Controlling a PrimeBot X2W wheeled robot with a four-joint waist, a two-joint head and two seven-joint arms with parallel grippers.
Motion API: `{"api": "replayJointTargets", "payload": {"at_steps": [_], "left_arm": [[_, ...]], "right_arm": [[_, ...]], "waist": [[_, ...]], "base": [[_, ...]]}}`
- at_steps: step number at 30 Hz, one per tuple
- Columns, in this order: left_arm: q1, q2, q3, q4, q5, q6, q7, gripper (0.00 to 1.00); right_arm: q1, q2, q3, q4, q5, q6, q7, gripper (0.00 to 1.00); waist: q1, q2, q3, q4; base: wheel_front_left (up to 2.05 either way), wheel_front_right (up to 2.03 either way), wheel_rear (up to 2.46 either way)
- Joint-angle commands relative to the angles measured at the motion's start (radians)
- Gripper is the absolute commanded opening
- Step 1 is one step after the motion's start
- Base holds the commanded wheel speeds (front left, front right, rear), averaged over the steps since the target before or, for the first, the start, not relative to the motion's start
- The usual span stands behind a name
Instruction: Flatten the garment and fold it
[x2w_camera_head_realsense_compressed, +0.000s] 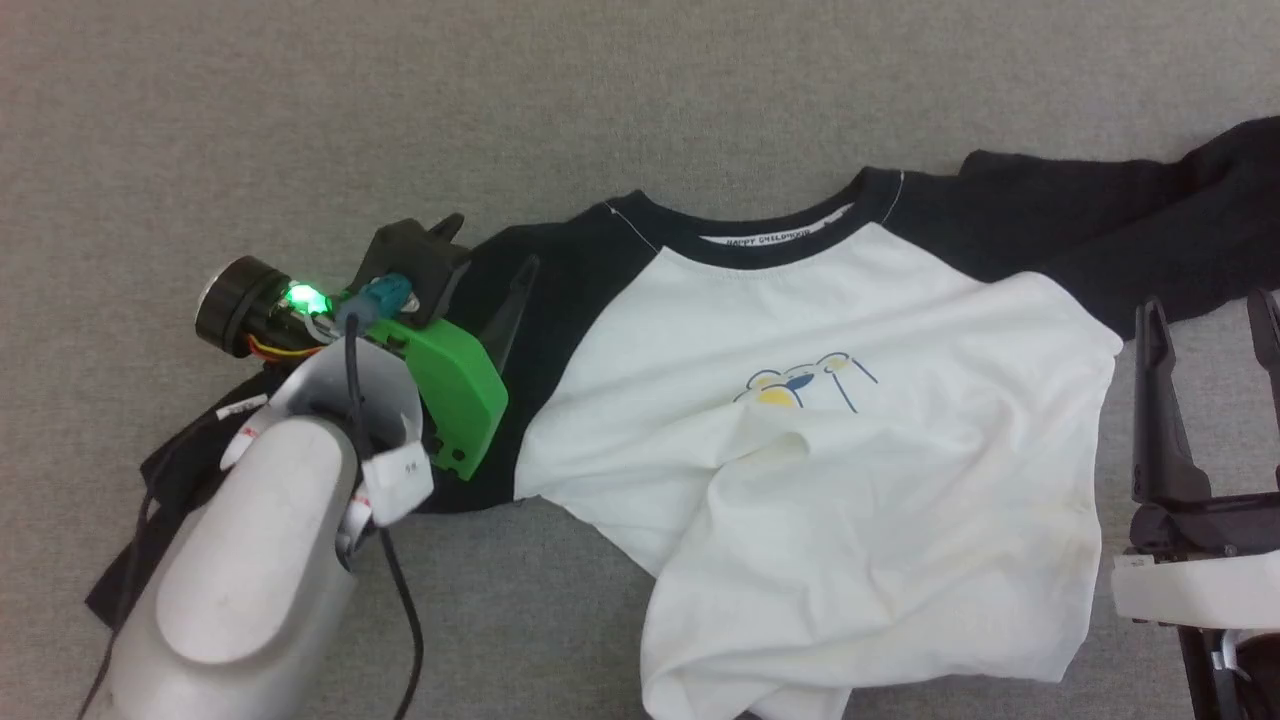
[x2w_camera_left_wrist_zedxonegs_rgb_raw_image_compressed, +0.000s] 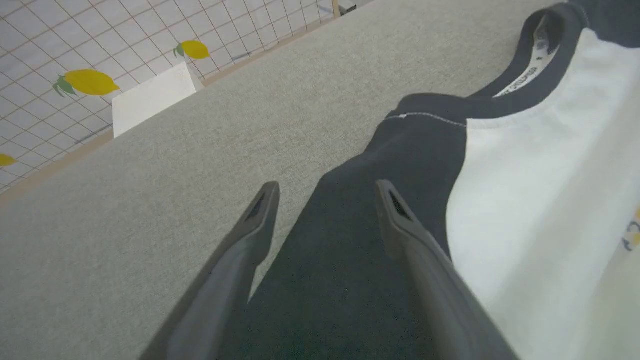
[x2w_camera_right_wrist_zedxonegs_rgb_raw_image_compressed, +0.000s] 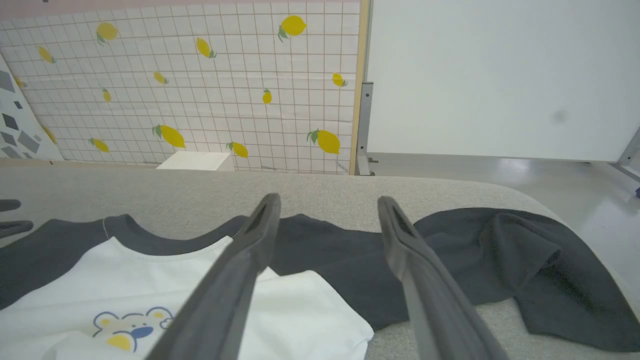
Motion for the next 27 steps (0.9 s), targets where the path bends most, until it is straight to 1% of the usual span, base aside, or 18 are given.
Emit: {"api": "replayJointTargets", "payload": {"at_steps": [1,6,12,13,15,16,19,23,27], "left_arm": [[-0.026,0.016,-0.009,0.025,-0.016,-0.009,0.029,1.00],[-0.057,0.049,-0.033,0.083,-0.085,-0.024,0.158,1.00],[-0.059,0.085,-0.089,0.100,-0.180,-0.031,0.356,1.00],[-0.061,0.093,-0.102,0.093,-0.195,-0.031,0.378,0.00],[-0.065,0.104,-0.120,0.084,-0.210,-0.032,0.391,0.00],[-0.068,0.107,-0.123,0.080,-0.211,-0.032,0.381,0.00],[-0.065,0.106,-0.118,0.076,-0.203,-0.029,0.307,0.00],[-0.029,0.098,-0.083,0.059,-0.190,0.010,0.173,0.00],[0.037,0.102,-0.057,0.021,-0.197,0.044,0.099,0.00]], "right_arm": [[-0.018,0.002,0.002,-0.005,0.005,-0.002,0.000,1.00],[-0.030,0.002,0.006,-0.007,0.005,-0.002,0.007,1.00],[-0.042,0.002,0.003,-0.004,0.007,-0.002,0.011,1.00],[-0.044,0.002,0.003,-0.003,0.007,-0.002,0.011,1.00],[-0.049,0.002,0.001,0.002,0.007,-0.002,0.011,1.00],[-0.051,0.002,0.001,0.006,0.007,-0.002,0.011,1.00],[-0.060,0.002,0.003,0.018,0.008,-0.002,0.011,1.00],[-0.080,-0.006,0.015,0.024,-0.008,-0.002,0.011,1.00],[-0.135,-0.057,0.025,0.023,0.014,-0.002,0.043,1.00]], "waist": [[0.0000,0.0000,0.035,-0.011],[0.0000,0.0000,0.062,-0.020],[0.0000,0.0000,0.084,-0.024],[0.0000,0.0000,0.087,-0.025],[0.0000,0.0000,0.087,-0.025],[0.0000,0.0000,0.085,-0.025],[0.0000,0.0000,0.063,-0.025],[0.0000,0.0000,0.016,-0.024],[0.0000,0.0000,-0.020,-0.014]], "base": [[0.00,0.00,0.00],[0.00,0.00,0.00],[0.00,0.00,0.00],[0.00,0.00,0.00],[0.00,0.00,0.00],[0.00,0.00,0.00],[0.00,0.00,0.00],[0.00,0.00,0.00],[0.00,0.00,0.00]]}}
